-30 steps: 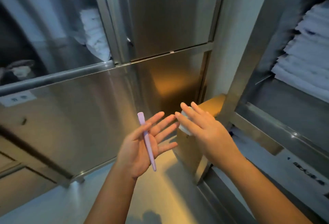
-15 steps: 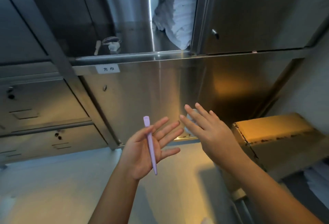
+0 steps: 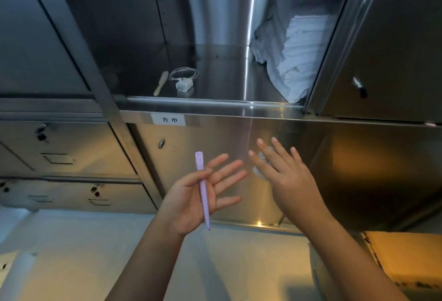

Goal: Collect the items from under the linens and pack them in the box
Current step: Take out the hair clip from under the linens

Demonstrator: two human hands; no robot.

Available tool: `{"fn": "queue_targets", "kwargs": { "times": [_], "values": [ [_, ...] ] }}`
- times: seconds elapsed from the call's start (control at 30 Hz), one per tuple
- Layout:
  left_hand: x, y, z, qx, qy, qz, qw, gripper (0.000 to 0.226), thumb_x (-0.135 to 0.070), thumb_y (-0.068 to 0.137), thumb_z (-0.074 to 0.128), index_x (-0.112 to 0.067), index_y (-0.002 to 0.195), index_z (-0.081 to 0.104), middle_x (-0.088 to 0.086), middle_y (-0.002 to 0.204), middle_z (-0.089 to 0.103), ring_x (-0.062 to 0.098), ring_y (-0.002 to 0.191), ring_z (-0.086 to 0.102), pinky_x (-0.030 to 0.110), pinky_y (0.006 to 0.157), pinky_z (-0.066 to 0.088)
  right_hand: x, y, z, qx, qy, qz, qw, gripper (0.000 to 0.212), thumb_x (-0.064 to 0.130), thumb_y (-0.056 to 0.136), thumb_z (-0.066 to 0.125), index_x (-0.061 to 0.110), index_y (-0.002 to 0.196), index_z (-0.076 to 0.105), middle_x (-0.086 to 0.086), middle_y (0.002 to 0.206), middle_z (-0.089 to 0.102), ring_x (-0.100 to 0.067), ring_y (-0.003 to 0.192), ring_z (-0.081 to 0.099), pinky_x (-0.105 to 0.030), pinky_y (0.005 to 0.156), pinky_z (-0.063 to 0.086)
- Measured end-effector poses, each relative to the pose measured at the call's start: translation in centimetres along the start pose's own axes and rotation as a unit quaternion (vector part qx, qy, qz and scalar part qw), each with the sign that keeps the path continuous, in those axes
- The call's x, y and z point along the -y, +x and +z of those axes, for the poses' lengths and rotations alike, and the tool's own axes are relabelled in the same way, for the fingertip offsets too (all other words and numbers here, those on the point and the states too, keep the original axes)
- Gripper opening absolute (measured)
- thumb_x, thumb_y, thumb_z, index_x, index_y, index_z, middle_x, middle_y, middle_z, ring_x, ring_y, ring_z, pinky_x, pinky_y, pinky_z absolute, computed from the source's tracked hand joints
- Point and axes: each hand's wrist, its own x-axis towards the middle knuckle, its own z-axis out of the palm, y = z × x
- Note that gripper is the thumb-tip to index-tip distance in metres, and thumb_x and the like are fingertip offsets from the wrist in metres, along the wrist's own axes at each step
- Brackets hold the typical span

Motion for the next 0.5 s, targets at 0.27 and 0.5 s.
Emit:
{"fn": "queue_targets", "kwargs": {
  "times": [0.27, 0.5],
  "values": [
    [-4.8, 7.6, -0.2, 0.040, 0.031, 0.058, 0.997, 0.049, 0.002, 0.085, 0.036, -0.008, 0.132, 0.042, 0.019, 0.134, 0.051, 0.034, 0.122, 0.050, 0.050, 0.085, 0.050, -4.9, 8.3, 3.7, -0.043, -0.003, -0.050, 0.998, 0.047, -0.003, 0.077, 0.039, 0.006, 0.115, 0.065, -0.020, 0.124, 0.058, -0.046, 0.112, 0.053, -0.062, 0.085, 0.043],
    [-8.5, 11.9, -2.3, 0.036, 0.020, 0.060, 0.997, 0.058, -0.001, 0.074, 0.049, -0.008, 0.132, 0.043, 0.019, 0.132, 0.052, 0.035, 0.120, 0.052, 0.050, 0.085, 0.050, -6.7, 12.8, 7.2, -0.026, -0.010, -0.044, 0.999, 0.054, 0.001, 0.075, 0.028, 0.004, 0.115, 0.065, -0.021, 0.123, 0.058, -0.047, 0.111, 0.053, -0.064, 0.083, 0.044]
  ]
}}
